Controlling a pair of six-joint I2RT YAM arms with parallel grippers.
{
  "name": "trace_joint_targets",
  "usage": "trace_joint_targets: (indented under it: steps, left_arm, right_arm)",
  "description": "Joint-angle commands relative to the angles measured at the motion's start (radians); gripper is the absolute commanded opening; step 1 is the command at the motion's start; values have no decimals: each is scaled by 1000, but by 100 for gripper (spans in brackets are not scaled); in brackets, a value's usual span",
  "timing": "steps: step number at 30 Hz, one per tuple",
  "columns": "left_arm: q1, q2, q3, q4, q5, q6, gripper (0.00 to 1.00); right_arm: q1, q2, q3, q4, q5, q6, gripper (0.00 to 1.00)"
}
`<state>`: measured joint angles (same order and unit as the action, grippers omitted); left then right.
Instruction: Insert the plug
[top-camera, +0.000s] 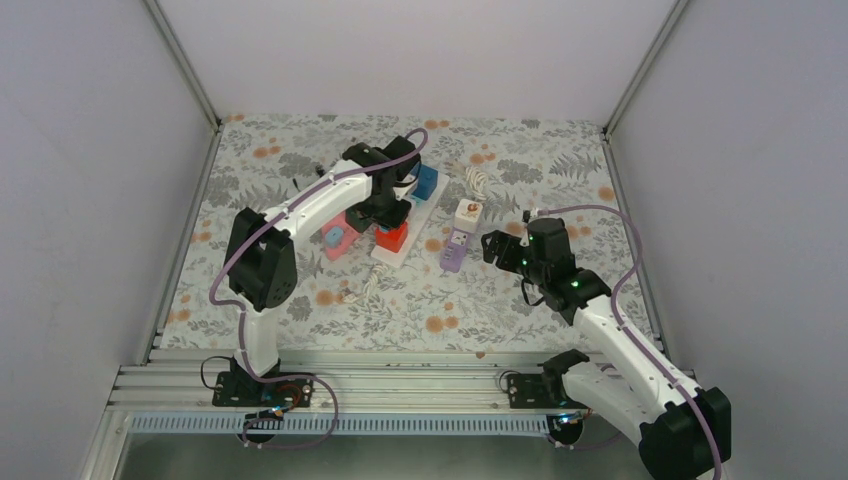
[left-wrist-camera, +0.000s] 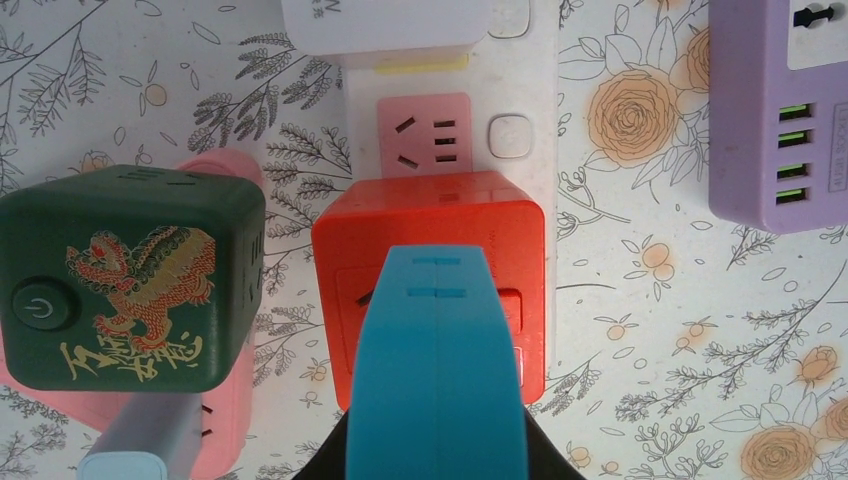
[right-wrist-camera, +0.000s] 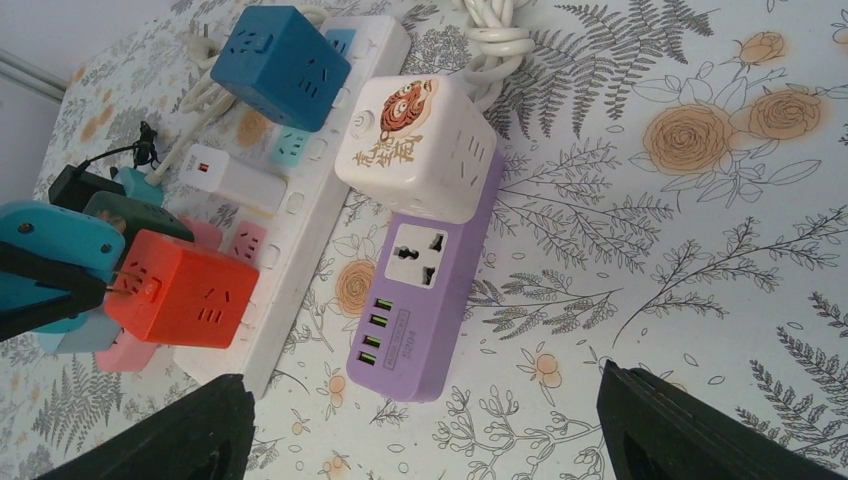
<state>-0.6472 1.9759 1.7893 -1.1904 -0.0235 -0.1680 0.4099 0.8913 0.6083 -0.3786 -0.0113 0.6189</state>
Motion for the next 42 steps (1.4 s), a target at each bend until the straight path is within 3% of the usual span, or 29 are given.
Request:
trace_joint_targets:
  steps: [1, 42]
  left_arm:
    - [-5, 6, -4, 13, -23, -10, 2]
    - [-13, 84, -174, 67, -67, -56, 2]
  right_arm:
    - [-10, -8, -13, 22, -8, -3, 89]
    - [-16, 3, -39, 34, -11, -6, 89]
